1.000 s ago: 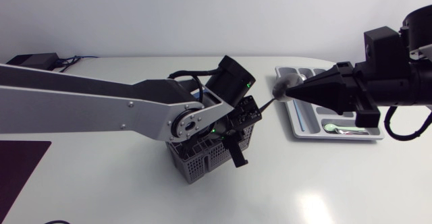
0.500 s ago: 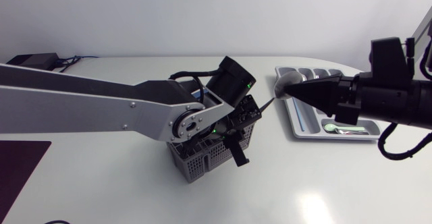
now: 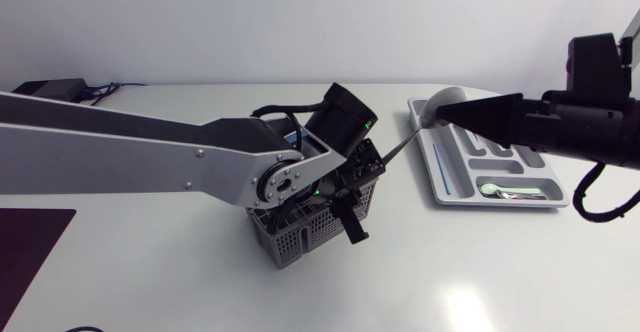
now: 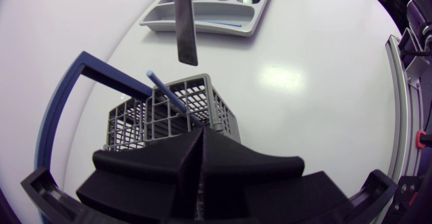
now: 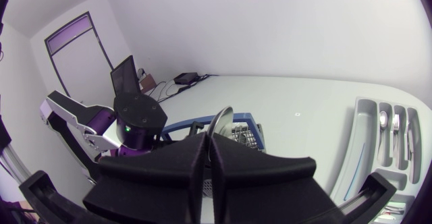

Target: Unload the cutlery basket into the drawer organizer.

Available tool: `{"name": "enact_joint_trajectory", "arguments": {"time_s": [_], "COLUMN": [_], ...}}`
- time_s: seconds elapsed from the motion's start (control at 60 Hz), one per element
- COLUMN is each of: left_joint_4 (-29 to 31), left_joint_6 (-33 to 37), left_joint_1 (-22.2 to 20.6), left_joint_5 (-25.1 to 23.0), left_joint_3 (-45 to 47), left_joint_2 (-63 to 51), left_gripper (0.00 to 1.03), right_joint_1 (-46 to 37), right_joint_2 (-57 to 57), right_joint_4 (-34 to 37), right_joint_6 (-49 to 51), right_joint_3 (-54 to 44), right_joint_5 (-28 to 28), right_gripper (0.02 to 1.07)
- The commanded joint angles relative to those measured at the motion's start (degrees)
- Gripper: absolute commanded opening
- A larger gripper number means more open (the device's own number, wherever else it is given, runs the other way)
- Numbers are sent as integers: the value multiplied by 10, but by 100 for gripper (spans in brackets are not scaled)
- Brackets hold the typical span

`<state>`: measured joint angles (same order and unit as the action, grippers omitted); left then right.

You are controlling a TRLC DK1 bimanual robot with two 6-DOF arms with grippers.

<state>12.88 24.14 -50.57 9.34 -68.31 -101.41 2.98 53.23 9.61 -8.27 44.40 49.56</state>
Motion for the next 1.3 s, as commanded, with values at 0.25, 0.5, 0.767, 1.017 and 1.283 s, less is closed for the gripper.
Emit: {"name": "enact_joint_trajectory", "arguments": {"time_s": [0.25, 0.5, 0.767, 1.017, 1.283], "left_joint_4": [38, 90, 63, 53, 41], "left_joint_6": [21, 30, 45, 44, 38], "left_joint_1": [11, 21, 22, 21, 13], "left_joint_5": [-15, -108, -122, -123, -124], "left_joint_3": [-6, -51, -51, -49, -45], "left_joint_2": [102, 132, 119, 117, 112], "left_gripper": [21, 60, 75, 72, 22], "right_joint_1": [-126, -117, -55, -44, -45], "right_joint_2": [-9, -30, -49, -47, -38], "right_joint_4": [7, 20, 30, 36, 37], "right_joint_6": [22, 72, 75, 75, 70], "right_joint_3": [47, 20, 13, 15, 19], "right_joint_5": [218, 281, 267, 251, 237], "right_gripper": [8, 8, 8, 8, 8]}}
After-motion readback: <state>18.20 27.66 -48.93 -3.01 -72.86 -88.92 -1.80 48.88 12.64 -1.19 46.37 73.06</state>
